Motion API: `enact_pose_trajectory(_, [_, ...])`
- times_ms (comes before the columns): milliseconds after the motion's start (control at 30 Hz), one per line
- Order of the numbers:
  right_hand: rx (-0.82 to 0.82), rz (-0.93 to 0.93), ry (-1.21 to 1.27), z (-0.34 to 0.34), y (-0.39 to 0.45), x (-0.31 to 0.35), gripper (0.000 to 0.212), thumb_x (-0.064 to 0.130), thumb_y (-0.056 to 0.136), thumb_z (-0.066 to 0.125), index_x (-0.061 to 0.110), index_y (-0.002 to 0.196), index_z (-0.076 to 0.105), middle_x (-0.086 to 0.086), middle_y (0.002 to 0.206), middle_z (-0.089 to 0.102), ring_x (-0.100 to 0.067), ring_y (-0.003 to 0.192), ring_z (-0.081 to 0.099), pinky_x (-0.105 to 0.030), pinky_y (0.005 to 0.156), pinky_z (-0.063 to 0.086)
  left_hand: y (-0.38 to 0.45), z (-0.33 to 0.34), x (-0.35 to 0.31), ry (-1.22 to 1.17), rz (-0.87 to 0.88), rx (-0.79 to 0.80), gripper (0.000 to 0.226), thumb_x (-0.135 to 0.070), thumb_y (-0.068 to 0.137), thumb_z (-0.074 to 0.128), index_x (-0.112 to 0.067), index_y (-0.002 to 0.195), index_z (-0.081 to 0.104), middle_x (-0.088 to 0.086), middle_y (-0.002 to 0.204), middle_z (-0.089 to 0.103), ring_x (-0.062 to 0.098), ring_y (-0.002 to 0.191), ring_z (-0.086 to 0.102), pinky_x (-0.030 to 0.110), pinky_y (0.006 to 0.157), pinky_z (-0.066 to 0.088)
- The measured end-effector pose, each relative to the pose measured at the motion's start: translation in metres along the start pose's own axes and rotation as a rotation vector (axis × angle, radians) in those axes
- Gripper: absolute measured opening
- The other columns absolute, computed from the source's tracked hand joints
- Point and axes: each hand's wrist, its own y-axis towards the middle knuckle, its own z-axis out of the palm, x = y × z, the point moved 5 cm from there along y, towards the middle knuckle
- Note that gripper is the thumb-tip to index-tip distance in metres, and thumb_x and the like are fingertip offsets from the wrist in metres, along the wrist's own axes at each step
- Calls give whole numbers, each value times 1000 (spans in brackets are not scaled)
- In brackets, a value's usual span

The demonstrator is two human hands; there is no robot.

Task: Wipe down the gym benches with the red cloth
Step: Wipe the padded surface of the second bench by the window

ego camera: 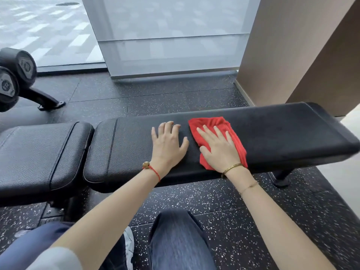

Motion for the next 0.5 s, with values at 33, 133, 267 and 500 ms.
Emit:
enact_pose_trajectory(33, [-12,14,-2,-2,-5,-9,61,40,94,41,42,152,20,16,161,16,-17,150,9,-44,122,0,1,3,-7,-6,15,-1,52,-45,94,46,-18,138,48,4,146,42,25,141,30,55,120,14])
enact_pose_trajectory(133, [-26,83,-1,-8,-10,-38,61,40,95,41,42,151,20,16,161,16,-16,150,10,-43,122,2,4,12,-24,15,68,5,52,-46,95,44,-18,138,48,5,147,42,27,141,30,56,119,15])
enact_pose_trajectory(267, [-36,214,5,-15,1,-74,59,41,95,38,42,151,20,15,161,15,-16,150,10,-44,122,1,2,23,-30,39,71,37,53,-47,95,40,-17,139,45,5,148,39,28,141,28,57,119,14])
enact_pose_trajectory(500, [37,383,13,-24,56,-101,57,40,98,30,40,153,16,12,163,8,-23,151,5,-51,120,-5,0,26,-35,89,36,18,49,-45,93,41,-17,133,46,5,143,43,29,138,32,58,116,20])
